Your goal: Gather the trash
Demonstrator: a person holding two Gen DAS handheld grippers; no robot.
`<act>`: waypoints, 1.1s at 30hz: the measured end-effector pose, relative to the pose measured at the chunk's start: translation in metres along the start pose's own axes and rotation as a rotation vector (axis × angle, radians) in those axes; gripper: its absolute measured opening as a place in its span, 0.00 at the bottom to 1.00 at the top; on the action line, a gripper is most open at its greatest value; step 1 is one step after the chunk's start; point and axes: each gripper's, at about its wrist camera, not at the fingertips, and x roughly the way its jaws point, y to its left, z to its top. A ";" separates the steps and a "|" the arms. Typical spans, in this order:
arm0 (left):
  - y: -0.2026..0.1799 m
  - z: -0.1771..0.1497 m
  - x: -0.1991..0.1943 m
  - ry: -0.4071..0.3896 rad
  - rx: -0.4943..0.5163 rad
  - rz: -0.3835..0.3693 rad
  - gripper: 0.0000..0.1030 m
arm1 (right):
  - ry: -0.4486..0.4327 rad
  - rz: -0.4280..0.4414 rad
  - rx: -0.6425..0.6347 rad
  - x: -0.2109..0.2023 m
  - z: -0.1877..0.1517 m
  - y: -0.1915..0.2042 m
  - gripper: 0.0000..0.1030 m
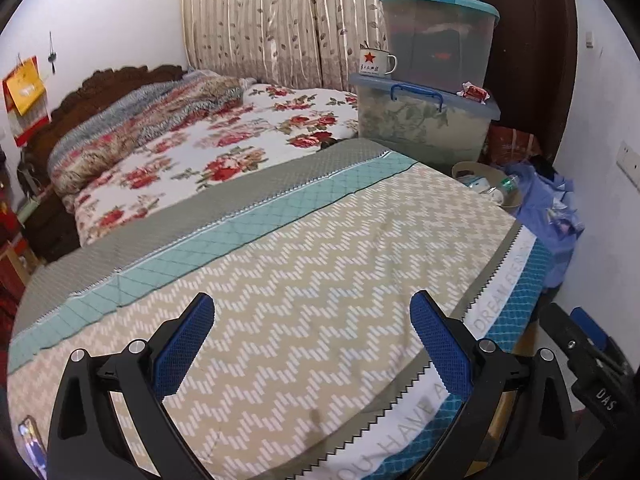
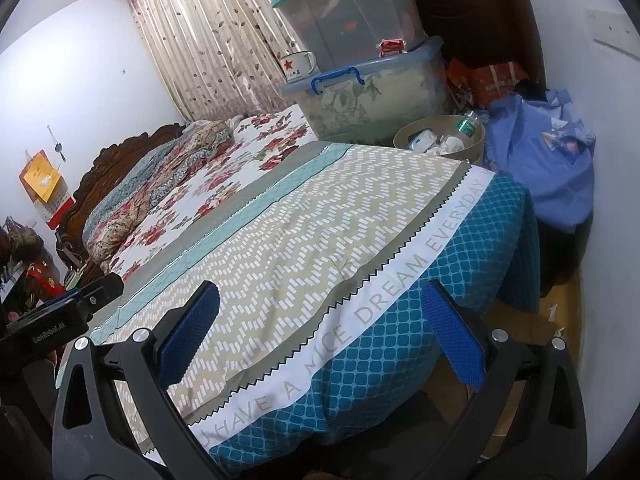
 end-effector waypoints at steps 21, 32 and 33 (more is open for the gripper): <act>-0.003 -0.006 0.006 -0.009 0.043 0.105 0.92 | -0.015 0.000 -0.014 -0.005 0.000 0.003 0.97; -0.005 -0.007 0.005 -0.008 0.046 0.097 0.92 | -0.049 0.005 -0.022 -0.013 0.001 0.003 0.97; -0.006 -0.007 0.005 -0.008 0.047 0.095 0.92 | -0.056 0.005 -0.024 -0.014 0.001 0.004 0.97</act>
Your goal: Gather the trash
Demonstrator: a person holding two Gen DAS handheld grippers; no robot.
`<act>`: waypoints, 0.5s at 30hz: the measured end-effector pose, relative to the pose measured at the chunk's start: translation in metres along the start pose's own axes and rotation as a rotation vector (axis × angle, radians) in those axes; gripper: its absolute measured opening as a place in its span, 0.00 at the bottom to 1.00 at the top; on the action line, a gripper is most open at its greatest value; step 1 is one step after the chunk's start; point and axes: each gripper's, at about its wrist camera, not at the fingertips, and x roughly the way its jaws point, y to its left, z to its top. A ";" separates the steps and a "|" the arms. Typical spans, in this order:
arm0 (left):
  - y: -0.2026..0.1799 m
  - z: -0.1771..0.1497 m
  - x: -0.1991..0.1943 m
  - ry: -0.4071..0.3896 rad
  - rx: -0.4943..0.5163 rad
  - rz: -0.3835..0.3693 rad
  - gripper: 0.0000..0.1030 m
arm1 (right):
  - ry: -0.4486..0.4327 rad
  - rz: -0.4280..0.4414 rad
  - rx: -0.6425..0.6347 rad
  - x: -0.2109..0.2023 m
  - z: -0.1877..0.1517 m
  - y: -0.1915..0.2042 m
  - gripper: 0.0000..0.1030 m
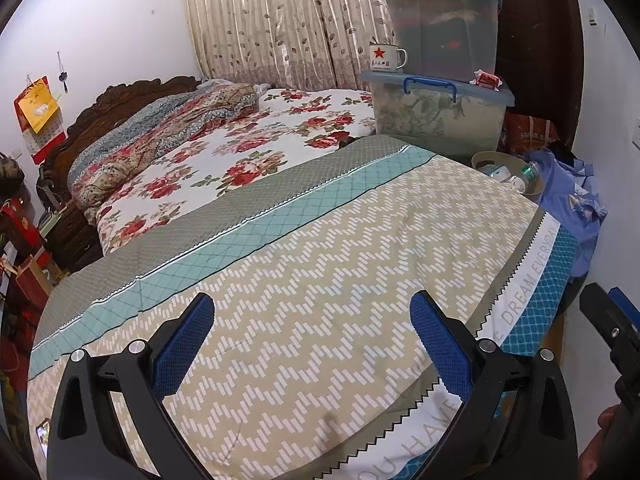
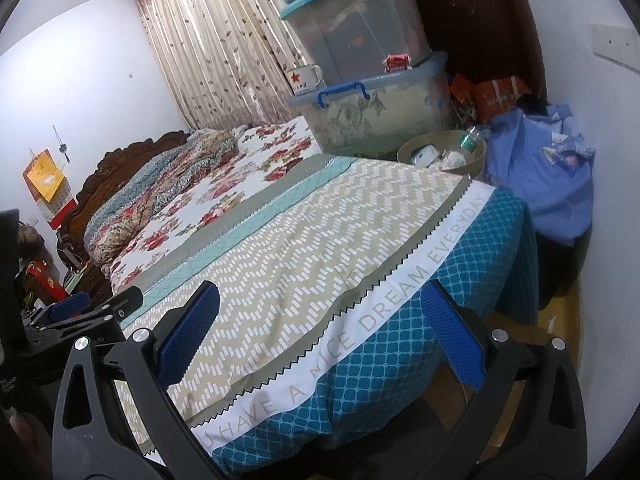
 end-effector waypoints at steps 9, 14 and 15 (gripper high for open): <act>-0.005 -0.002 0.000 0.004 0.003 -0.015 0.92 | -0.055 0.003 -0.021 -0.010 0.002 0.004 0.97; -0.005 -0.002 0.002 0.009 -0.001 -0.020 0.92 | -0.053 0.003 -0.019 -0.011 0.002 0.004 0.97; -0.004 -0.002 0.002 0.010 -0.002 -0.021 0.92 | -0.054 0.003 -0.020 -0.011 0.002 0.005 0.97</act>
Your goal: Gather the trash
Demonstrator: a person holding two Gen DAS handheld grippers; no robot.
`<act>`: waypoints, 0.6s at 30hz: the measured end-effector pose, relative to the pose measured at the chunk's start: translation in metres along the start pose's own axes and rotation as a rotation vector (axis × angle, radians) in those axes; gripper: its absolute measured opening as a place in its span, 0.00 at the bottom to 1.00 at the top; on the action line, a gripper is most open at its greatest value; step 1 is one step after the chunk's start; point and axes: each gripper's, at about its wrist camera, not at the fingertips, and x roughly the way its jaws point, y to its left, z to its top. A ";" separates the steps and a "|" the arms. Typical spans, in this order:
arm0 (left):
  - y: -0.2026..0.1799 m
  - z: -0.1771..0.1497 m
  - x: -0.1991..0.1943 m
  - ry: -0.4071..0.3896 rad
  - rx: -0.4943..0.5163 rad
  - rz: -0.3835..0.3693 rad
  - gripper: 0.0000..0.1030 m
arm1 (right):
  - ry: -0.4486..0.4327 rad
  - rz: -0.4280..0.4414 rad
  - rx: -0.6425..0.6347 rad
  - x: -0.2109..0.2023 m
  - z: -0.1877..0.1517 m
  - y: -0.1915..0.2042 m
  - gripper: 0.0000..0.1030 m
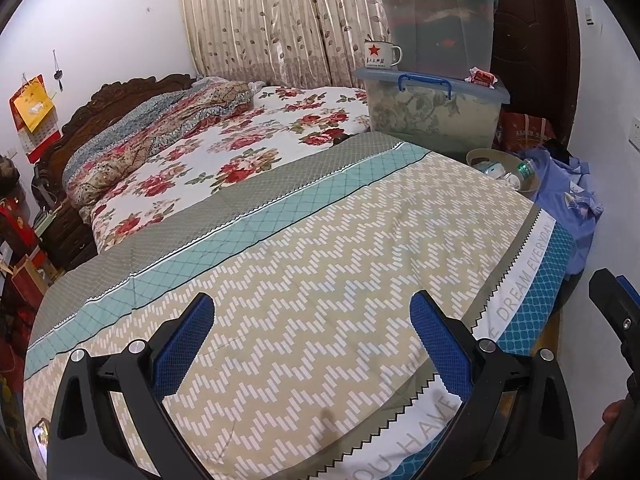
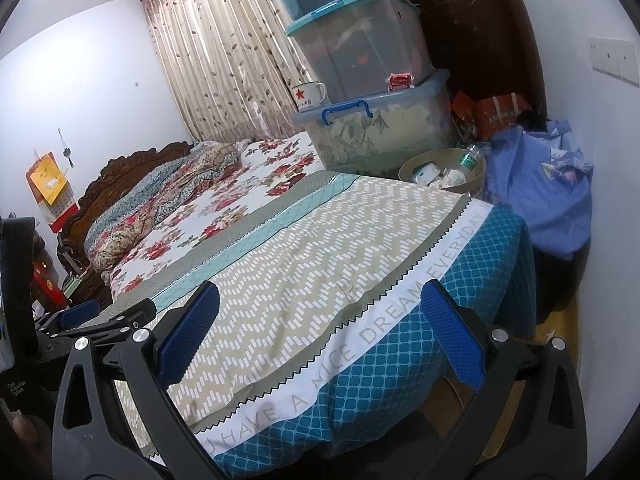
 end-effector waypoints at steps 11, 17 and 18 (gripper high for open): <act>0.001 -0.002 0.003 0.010 -0.015 -0.024 0.92 | -0.004 0.000 0.000 -0.001 0.000 -0.001 0.97; 0.001 -0.003 0.003 0.012 -0.017 -0.030 0.92 | -0.002 0.000 0.001 -0.001 -0.001 0.000 0.97; 0.001 -0.003 0.003 0.012 -0.016 -0.032 0.92 | -0.002 0.000 0.001 -0.001 -0.001 0.000 0.97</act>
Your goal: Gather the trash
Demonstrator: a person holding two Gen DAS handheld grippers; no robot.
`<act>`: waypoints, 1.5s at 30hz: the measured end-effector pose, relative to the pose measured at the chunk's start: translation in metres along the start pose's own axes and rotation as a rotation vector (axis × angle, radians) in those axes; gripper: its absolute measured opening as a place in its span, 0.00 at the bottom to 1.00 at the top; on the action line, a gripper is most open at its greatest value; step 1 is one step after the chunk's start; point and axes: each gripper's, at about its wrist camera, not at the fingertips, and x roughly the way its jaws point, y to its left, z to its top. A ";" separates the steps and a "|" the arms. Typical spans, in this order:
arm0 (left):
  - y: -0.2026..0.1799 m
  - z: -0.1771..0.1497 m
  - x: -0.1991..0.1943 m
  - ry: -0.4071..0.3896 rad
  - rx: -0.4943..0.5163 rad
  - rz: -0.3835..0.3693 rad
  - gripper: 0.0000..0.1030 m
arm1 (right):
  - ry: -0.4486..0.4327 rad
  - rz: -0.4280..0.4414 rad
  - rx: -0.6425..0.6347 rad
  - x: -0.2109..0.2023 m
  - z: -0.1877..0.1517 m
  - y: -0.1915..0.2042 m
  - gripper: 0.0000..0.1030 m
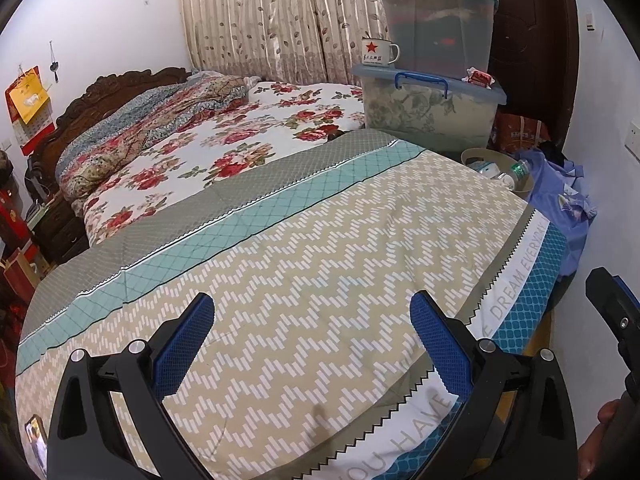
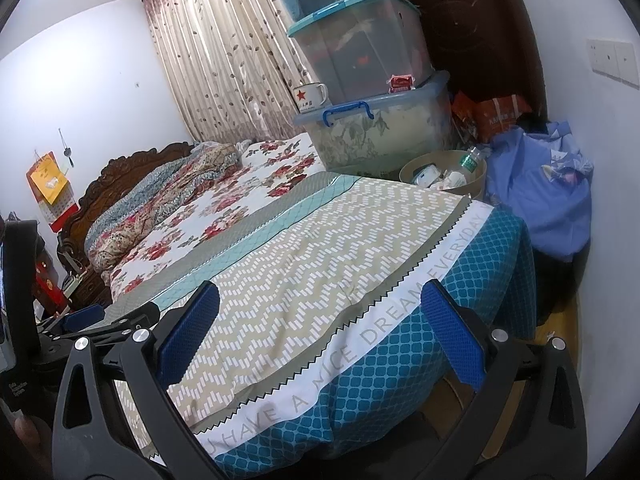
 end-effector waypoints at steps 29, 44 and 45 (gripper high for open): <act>0.002 -0.004 0.002 0.014 -0.002 -0.016 0.92 | -0.004 0.001 -0.004 0.001 -0.001 0.003 0.97; 0.001 -0.010 0.006 0.021 0.008 -0.024 0.92 | 0.000 0.003 -0.004 0.003 -0.002 0.003 0.97; 0.001 -0.010 0.006 0.022 0.008 -0.024 0.92 | 0.000 0.003 -0.004 0.003 -0.002 0.003 0.97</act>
